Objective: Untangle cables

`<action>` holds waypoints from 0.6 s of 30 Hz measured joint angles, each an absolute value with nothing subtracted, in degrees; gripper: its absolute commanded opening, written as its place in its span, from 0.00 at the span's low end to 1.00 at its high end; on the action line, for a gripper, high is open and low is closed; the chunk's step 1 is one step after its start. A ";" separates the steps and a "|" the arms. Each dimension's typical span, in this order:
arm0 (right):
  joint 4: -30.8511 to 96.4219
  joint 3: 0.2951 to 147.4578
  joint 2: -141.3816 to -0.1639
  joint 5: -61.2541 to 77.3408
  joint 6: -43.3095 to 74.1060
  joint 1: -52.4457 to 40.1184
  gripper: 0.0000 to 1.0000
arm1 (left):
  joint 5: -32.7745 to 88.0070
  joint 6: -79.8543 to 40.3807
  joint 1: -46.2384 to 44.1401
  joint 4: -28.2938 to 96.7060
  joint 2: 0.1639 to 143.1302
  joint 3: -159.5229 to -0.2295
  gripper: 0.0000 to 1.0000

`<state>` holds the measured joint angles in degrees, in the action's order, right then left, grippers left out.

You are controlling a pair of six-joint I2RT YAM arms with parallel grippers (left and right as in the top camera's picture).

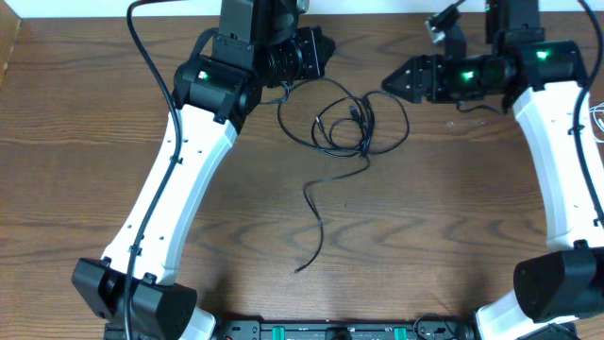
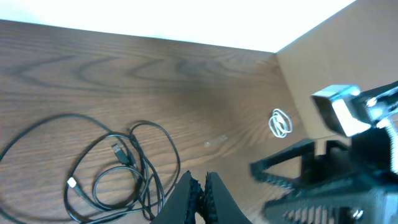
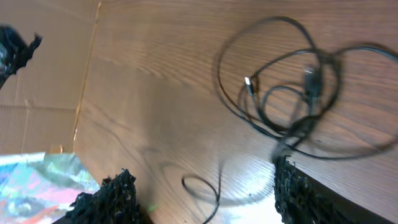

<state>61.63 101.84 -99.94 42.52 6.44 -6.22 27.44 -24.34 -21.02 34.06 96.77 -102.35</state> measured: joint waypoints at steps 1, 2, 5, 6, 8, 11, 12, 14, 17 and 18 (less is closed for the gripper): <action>61.36 101.84 -99.94 42.65 6.46 -6.79 0.69 | 27.99 -24.69 -21.02 33.71 96.77 -102.35 0.08; 61.14 101.84 -99.94 42.63 6.44 -7.33 0.69 | 28.42 -24.91 -21.02 33.34 96.77 -102.35 0.08; 60.84 101.84 -99.94 41.71 6.57 -8.14 0.69 | 29.32 -25.50 -21.02 33.26 96.77 -102.35 0.08; 60.84 101.84 -99.94 41.08 6.83 -8.12 0.69 | 29.52 -25.47 -21.02 33.45 96.77 -102.35 0.08; 60.90 101.84 -99.94 38.63 7.84 -7.75 0.70 | 29.67 -24.60 -21.02 34.59 96.77 -102.35 0.08; 61.12 101.82 -99.94 34.37 10.44 -6.09 0.72 | 27.92 -23.40 -21.02 38.89 96.92 -102.35 0.12; 61.17 101.82 -99.94 33.78 10.90 -5.74 0.74 | 27.42 -23.18 -21.02 39.81 97.12 -102.35 0.16; 61.52 101.82 -99.94 31.70 12.16 -3.99 0.75 | 26.33 -22.57 -21.02 41.78 97.95 -102.35 0.27; 62.17 101.82 -99.94 29.06 13.28 -1.04 0.77 | 25.28 -22.13 -21.15 43.81 100.31 -102.35 0.32; 62.43 101.82 -99.94 28.21 13.54 -0.12 0.78 | 25.06 -22.04 -21.26 44.42 101.62 -102.35 0.32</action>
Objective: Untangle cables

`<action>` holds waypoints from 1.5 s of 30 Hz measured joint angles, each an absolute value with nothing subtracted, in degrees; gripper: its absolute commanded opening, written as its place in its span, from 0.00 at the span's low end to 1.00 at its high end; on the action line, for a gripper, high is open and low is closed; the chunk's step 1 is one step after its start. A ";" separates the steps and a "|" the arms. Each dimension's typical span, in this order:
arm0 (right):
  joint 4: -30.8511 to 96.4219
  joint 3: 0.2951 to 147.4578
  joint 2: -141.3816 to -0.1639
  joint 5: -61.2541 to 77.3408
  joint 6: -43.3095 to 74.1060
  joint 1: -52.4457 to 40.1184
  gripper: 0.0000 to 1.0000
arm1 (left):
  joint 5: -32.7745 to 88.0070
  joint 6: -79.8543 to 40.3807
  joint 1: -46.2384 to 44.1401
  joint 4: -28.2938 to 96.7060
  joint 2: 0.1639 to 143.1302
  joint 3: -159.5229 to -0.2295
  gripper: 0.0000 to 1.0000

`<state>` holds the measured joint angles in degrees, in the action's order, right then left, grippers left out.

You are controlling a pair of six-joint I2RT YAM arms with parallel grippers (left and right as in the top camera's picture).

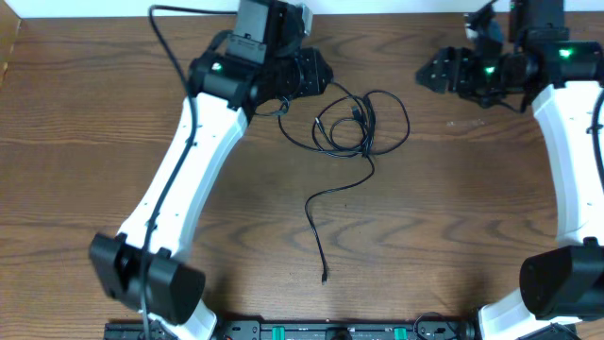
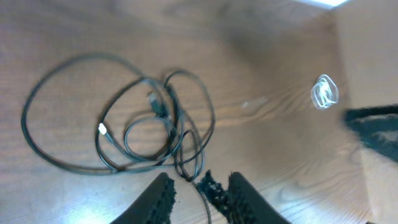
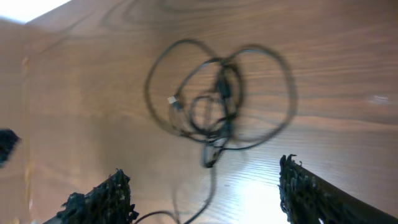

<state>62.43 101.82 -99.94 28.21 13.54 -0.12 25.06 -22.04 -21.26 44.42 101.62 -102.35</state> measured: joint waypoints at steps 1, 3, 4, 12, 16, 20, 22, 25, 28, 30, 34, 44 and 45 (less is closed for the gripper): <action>62.78 101.82 -99.94 27.55 13.74 0.67 0.78 | 24.91 -21.98 -21.47 44.82 102.87 -102.35 0.33; 63.55 101.82 -99.94 26.02 14.09 1.93 0.80 | 24.93 -21.50 -22.15 45.06 105.58 -102.35 0.34; 63.81 101.82 -99.94 25.47 14.15 2.33 0.80 | 25.02 -21.15 -22.61 45.06 106.76 -102.35 0.37; 65.58 101.82 -99.94 20.14 14.52 5.10 0.83 | 26.68 -18.94 -28.71 43.03 115.15 -102.24 0.61; 65.58 101.82 -99.94 19.22 14.52 5.78 0.84 | 26.89 -18.61 -30.70 41.95 118.21 -102.24 0.63; 65.60 101.82 -99.96 18.94 14.50 5.76 0.84 | 26.89 -18.20 -31.31 41.01 120.81 -102.24 0.63; 65.60 101.82 -99.94 18.79 14.50 5.76 0.84 | 26.89 -18.15 -31.53 40.34 121.80 -102.24 0.63; 65.60 101.82 -99.94 18.59 14.50 5.76 0.84 | 26.33 -18.15 -31.92 39.66 123.33 -102.24 0.62; 65.65 101.82 -99.96 18.57 14.48 5.76 0.84 | 24.05 -18.15 -32.58 39.59 124.51 -102.24 0.62; 65.76 101.82 -99.96 18.57 14.48 5.76 0.84 | 22.31 -18.13 -33.04 39.55 125.25 -102.24 0.62; 65.82 101.82 -99.96 18.55 14.48 5.76 0.85 | 20.49 -18.20 -33.28 38.35 125.60 -102.24 0.55; 66.11 101.82 -99.96 18.55 14.41 5.76 0.85 | 18.92 -18.22 -33.74 37.45 125.97 -102.24 0.27; 66.15 101.82 -99.96 18.55 14.37 5.76 0.85 | 18.70 -18.20 -33.82 37.47 126.21 -102.24 0.19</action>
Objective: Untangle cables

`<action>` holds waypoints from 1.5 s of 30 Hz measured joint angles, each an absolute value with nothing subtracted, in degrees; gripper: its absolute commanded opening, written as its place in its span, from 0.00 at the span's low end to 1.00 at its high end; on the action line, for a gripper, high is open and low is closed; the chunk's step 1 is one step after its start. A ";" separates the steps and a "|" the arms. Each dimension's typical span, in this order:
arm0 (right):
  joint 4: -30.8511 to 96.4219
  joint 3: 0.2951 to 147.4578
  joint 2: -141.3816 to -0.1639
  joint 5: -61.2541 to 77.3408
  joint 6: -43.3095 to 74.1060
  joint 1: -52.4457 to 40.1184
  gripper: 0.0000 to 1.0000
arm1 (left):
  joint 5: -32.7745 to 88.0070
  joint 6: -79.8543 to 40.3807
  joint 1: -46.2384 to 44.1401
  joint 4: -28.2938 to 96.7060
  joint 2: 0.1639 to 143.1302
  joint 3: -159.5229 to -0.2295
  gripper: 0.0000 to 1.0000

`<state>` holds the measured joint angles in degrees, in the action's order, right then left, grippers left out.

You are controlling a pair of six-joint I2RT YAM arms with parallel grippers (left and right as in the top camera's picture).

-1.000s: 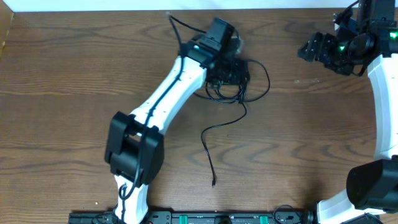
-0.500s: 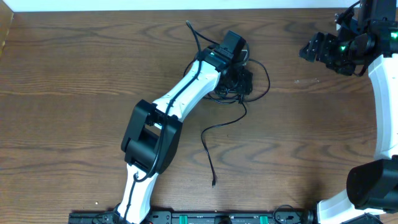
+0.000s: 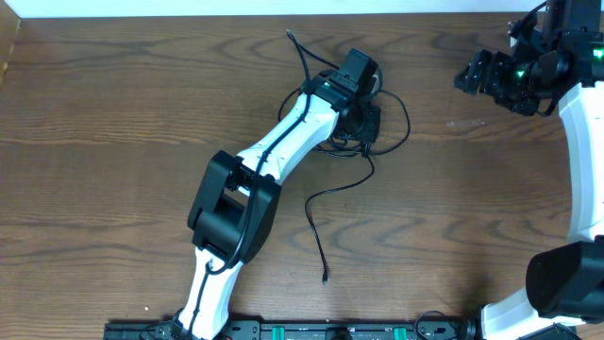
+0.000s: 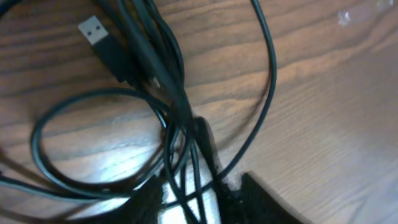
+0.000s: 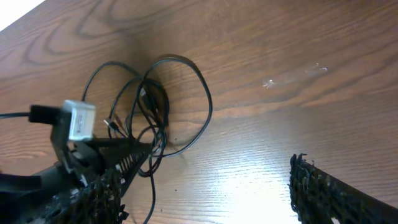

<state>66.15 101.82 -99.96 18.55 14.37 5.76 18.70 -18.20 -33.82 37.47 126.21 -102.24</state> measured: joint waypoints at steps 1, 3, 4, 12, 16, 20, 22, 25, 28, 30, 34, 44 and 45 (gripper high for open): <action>66.19 101.82 -99.96 18.55 14.28 5.76 0.85 | 18.61 -18.20 -33.93 37.43 126.45 -102.21 0.12; 66.28 101.82 -99.96 18.55 14.20 5.76 0.85 | 18.48 -17.91 -34.02 37.28 126.82 -102.08 0.08; 66.41 101.82 -99.96 18.55 14.11 5.76 0.85 | 18.41 -18.02 -34.02 37.08 126.89 -102.02 0.08; 66.48 101.82 -99.96 18.92 14.00 5.23 0.85 | 18.65 -17.98 -33.15 36.84 124.51 -102.00 0.08; 66.15 101.82 -99.96 19.40 13.96 2.39 0.85 | 20.84 -18.02 -32.60 35.48 115.79 -102.00 0.08; 64.90 101.82 -99.96 20.64 13.52 -0.36 0.86 | 22.22 -18.04 -32.51 35.22 105.82 -102.04 0.08; 64.01 101.82 -99.96 22.41 12.75 -1.30 0.86 | 22.61 -18.04 -32.53 35.16 102.59 -102.15 0.08; 62.72 101.82 -99.96 25.87 11.86 -2.13 0.86 | 22.98 -18.06 -32.51 35.68 100.53 -102.32 0.08; 62.30 101.82 -99.96 28.40 11.33 -2.22 0.86 | 23.11 -18.20 -32.51 36.86 101.06 -102.32 0.08; 62.33 101.82 -99.96 29.89 10.92 -2.22 0.86 | 23.22 -18.33 -32.51 37.21 101.58 -102.32 0.08; 62.50 101.82 -99.96 32.53 9.80 -2.22 0.86 | 23.24 -19.00 -32.51 36.64 101.82 -102.32 0.08; 62.30 101.82 -99.96 34.83 9.30 -4.40 0.86 | 24.73 -21.98 -32.27 34.04 101.82 -102.32 0.08; 62.00 101.82 -99.96 34.87 9.23 -4.82 0.86 | 25.34 -22.31 -32.25 34.02 101.82 -102.32 0.08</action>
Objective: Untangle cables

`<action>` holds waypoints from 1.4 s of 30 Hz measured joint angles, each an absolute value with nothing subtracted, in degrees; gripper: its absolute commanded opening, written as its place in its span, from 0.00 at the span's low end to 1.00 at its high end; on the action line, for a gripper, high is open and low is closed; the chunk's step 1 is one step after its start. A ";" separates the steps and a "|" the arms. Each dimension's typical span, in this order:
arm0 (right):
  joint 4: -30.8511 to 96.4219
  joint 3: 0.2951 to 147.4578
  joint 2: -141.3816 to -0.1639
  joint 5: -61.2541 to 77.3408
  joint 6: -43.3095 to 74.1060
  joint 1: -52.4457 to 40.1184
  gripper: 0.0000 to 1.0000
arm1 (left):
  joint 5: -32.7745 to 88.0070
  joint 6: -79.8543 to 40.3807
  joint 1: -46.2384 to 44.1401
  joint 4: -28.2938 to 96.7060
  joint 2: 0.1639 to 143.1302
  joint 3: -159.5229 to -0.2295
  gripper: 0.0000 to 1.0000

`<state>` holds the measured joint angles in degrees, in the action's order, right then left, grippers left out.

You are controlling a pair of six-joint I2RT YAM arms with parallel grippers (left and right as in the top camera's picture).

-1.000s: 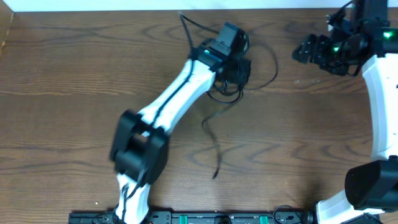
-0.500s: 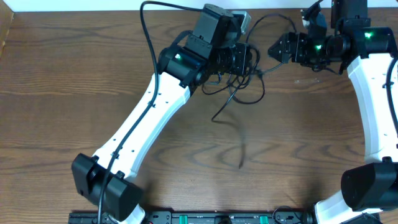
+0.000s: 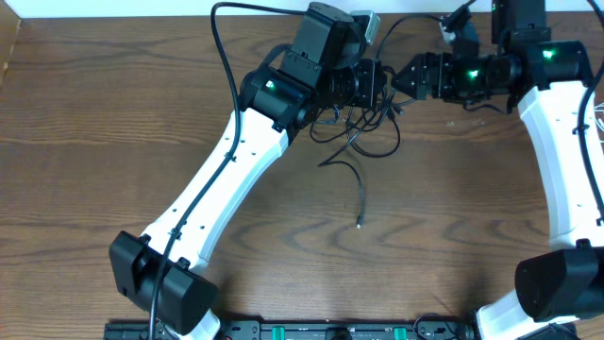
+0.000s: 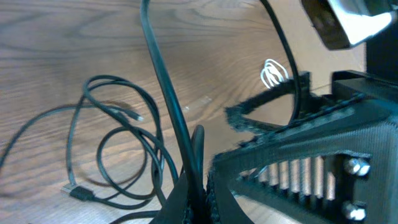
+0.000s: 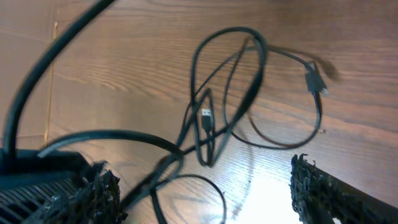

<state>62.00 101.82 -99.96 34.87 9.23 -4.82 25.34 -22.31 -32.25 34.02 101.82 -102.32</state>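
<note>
A black cable (image 3: 363, 142) lies tangled at the back middle of the table, its free tail ending at a plug (image 3: 360, 224). My left gripper (image 3: 377, 85) hangs above the tangle, shut on a strand; in the left wrist view the left gripper (image 4: 200, 198) pinches a strand that rises from it, with loops (image 4: 112, 137) on the wood below. My right gripper (image 3: 401, 80) faces it from close on the right, open. In the right wrist view the right gripper (image 5: 205, 196) is spread wide, with the loops (image 5: 227, 106) and a USB plug (image 5: 206, 116) ahead of it.
A small white wire coil (image 4: 272, 73) lies on the wood to the right, beyond the right arm. The left arm's own black supply lead (image 3: 226, 57) arcs over the back left. The table's back edge (image 3: 142, 16) is close behind both grippers.
My left gripper was open, low on the tangle; now it is shut on a strand and higher, toward the back. The tail's end lies nearer the tangle. My right gripper has come left beside it.
At first my left gripper was shut, back left of the flat tangle, with the right one open on its right. Then the left was open and the right farther back. Then the left straddled the strands. Now it holds one, raised, with the right gripper alongside.
</note>
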 measured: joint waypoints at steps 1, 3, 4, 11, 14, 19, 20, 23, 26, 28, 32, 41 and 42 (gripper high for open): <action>61.65 101.82 -99.96 34.85 9.13 -5.19 0.85 | 25.89 -22.48 -32.25 34.00 101.82 -102.32 0.08; 60.88 101.82 -100.01 34.50 8.95 -5.96 0.84 | 27.31 -22.81 -32.23 33.95 101.82 -102.32 0.08; 60.58 101.82 -100.03 33.82 8.93 -6.33 0.84 | 28.03 -23.09 -32.16 33.89 101.82 -102.32 0.08; 60.16 101.82 -102.30 30.35 9.56 -7.51 0.78 | 33.85 -25.41 -31.48 32.73 101.82 -102.32 0.08; 60.31 101.82 -103.66 28.97 9.72 -7.51 0.77 | 34.87 -25.58 -30.89 32.71 101.82 -102.32 0.08; 60.31 101.82 -104.36 28.23 9.82 -6.52 0.77 | 35.90 -25.71 -28.73 33.36 101.82 -102.30 0.08; 60.36 101.82 -104.33 28.18 9.82 -5.85 0.76 | 36.10 -25.71 -28.10 33.50 101.82 -102.30 0.08; 60.66 101.82 -104.33 28.77 9.89 -3.33 0.75 | 36.69 -25.69 -26.06 34.65 101.89 -102.30 0.08; 60.88 101.82 -104.44 25.41 10.81 -0.08 0.73 | 37.10 -25.67 -24.12 36.27 101.73 -102.30 0.08; 61.21 101.82 -104.66 22.24 11.53 3.62 0.73 | 36.27 -25.34 -22.63 36.88 101.56 -102.30 0.08; 62.39 101.80 -104.77 18.06 12.25 9.65 0.72 | 29.56 -23.24 -19.29 39.66 101.54 -102.30 0.08; 63.26 101.80 -104.77 17.15 12.84 10.94 0.77 | 20.40 -20.80 -19.35 42.39 101.54 -102.30 0.08; 63.29 101.80 -104.77 17.15 12.91 10.85 0.79 | 20.16 -20.69 -19.86 42.74 101.54 -102.30 0.08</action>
<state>63.29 101.80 -104.77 17.15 12.91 10.85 20.16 -20.69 -19.86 42.74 101.54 -102.30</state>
